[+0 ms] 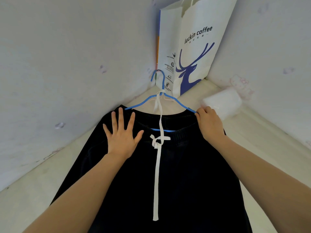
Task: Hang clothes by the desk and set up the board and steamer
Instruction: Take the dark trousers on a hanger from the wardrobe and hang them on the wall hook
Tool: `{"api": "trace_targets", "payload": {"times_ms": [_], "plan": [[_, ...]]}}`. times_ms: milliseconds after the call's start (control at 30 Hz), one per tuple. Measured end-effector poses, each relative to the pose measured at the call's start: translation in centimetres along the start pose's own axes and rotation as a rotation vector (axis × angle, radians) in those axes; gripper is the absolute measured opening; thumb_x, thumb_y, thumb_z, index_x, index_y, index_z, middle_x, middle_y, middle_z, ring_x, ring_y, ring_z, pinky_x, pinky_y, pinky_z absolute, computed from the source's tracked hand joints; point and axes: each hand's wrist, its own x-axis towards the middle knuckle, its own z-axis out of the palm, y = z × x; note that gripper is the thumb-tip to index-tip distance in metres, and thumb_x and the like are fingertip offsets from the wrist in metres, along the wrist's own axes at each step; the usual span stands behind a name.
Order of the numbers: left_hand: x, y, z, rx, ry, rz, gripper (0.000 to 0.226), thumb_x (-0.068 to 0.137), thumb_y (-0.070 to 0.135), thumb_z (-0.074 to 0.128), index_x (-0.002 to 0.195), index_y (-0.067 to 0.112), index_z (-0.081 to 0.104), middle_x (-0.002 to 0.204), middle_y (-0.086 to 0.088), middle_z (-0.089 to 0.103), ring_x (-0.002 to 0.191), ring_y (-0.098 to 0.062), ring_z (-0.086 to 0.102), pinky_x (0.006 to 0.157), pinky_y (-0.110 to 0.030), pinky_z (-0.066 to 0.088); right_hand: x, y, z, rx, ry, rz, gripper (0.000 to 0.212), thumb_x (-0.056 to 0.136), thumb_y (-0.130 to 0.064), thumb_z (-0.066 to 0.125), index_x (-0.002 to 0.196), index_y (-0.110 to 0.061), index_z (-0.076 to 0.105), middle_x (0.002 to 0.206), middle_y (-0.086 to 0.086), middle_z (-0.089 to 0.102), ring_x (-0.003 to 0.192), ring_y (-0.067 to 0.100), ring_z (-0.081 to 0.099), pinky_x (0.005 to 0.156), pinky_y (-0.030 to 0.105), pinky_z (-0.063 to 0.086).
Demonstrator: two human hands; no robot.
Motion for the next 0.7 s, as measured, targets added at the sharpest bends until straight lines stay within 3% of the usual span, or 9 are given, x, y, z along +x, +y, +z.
{"api": "trace_targets", "payload": {"times_ms": [100,167,267,333,433,567,700], "plan": [[-0.6,0.4,-0.3,-0.022,-0.019,-0.031,0.072,0.093,0.061,0.025,0.153,0.027,0.004,0.161,-0.008,-0.012,0.146,-0.033,-0.014,0.114,-0.061,0.006,-0.4,-0.4,-0.3,-0.064,-0.053,-0.018,0.021,0.096,-0.012,0.048,0.111,-0.001,0.057,0.106,0.019,0.055,0.093,0.036,0.050,0.071,0.044,0.045],[-1.3,0.8,-0.5,-0.037,-0.026,-0.051,0.069,0.095,0.058,0.025,0.153,0.025,0.005,0.161,-0.005,-0.006,0.147,-0.032,-0.012,0.116,-0.057,0.008,-1.4,-0.8,-0.7,-0.074,-0.078,-0.068,0.033,0.096,-0.014,0.048,0.126,-0.003,0.052,0.119,0.018,0.055,0.108,0.038,0.049,0.085,0.046,0.044],[-2.7,1.3,-0.9,-0.064,-0.040,-0.044,0.064,0.098,0.050,0.025,0.153,0.024,0.004,0.162,-0.004,0.000,0.147,-0.031,-0.008,0.118,-0.052,0.009,-3.7,-1.0,-1.2,-0.111,-0.100,-0.107,0.048,0.097,-0.023,0.044,0.141,-0.004,0.039,0.140,0.016,0.045,0.134,0.037,0.034,0.109,0.046,0.032],[-4.2,1.5,-1.1,-0.092,-0.050,-0.021,0.063,0.099,0.047,0.027,0.153,0.025,0.003,0.162,-0.003,0.001,0.148,-0.031,-0.006,0.119,-0.050,0.010,-5.6,-1.1,-1.6,-0.118,-0.145,-0.083,0.053,0.100,-0.028,0.039,0.147,-0.007,0.028,0.152,0.015,0.030,0.143,0.034,0.019,0.116,0.046,0.022],[-7.6,2.0,-1.1,-0.112,-0.072,0.006,0.063,0.099,0.044,0.030,0.153,0.025,0.005,0.161,-0.003,0.003,0.148,-0.031,-0.004,0.119,-0.049,0.010,-8.9,-1.5,-2.4,-0.057,-0.209,-0.037,0.058,0.101,-0.034,0.032,0.151,-0.008,0.016,0.159,0.012,0.014,0.147,0.032,0.006,0.118,0.044,0.014],[-12.7,2.7,-1.0,-0.121,-0.089,-0.007,0.060,0.099,0.039,0.034,0.153,0.025,0.011,0.161,-0.004,0.010,0.148,-0.029,0.000,0.119,-0.050,0.012,-13.9,-1.8,-3.2,-0.034,-0.267,-0.065,0.060,0.102,-0.036,0.029,0.152,-0.008,0.011,0.160,0.011,0.008,0.147,0.030,0.003,0.119,0.043,0.012],[-17.6,3.6,-1.0,-0.100,-0.110,0.005,0.055,0.098,0.042,0.024,0.150,0.022,0.026,0.157,-0.006,0.025,0.146,-0.028,0.014,0.116,-0.052,0.018,-19.1,-2.3,-3.3,-0.064,-0.285,-0.123,0.062,0.101,-0.037,0.030,0.151,-0.007,0.010,0.159,0.012,0.012,0.147,0.030,0.007,0.119,0.044,0.013]]}}
